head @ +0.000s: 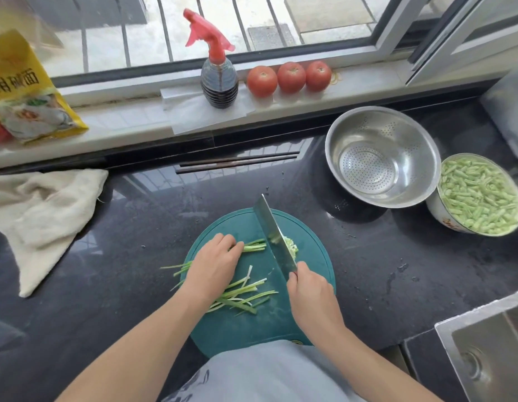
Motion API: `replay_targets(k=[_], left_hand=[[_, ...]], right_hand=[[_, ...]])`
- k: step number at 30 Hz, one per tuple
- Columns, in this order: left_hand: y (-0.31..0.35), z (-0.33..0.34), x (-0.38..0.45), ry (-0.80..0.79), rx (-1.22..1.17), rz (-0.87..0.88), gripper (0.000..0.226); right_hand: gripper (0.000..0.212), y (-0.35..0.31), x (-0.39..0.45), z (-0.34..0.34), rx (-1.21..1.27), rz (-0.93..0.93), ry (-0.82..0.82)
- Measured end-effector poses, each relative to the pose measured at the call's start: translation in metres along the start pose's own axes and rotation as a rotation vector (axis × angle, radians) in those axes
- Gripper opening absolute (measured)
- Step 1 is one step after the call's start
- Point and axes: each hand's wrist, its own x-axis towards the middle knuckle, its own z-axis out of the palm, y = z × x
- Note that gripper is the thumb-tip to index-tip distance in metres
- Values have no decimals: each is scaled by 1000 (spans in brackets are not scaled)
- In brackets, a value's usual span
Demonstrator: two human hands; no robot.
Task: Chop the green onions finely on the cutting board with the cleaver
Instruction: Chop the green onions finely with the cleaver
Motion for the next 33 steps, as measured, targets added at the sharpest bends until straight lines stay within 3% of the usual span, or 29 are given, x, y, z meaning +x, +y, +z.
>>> replay_targets(k=[8,12,22,33], left_hand=[[15,11,-4,78,-119,-98,43],[15,11,-3,67,-94,-71,44],[15,7,-3,19,-23,12,42],[12,5,-5,6,-31,33,36]], right_hand=[[23,-3,2,1,-14,-40,27],[23,-3,-12,-8,5,-38,66],[16,-29,-10,16,-135,4,-66],[18,-43,25,13,-44,-37,42]])
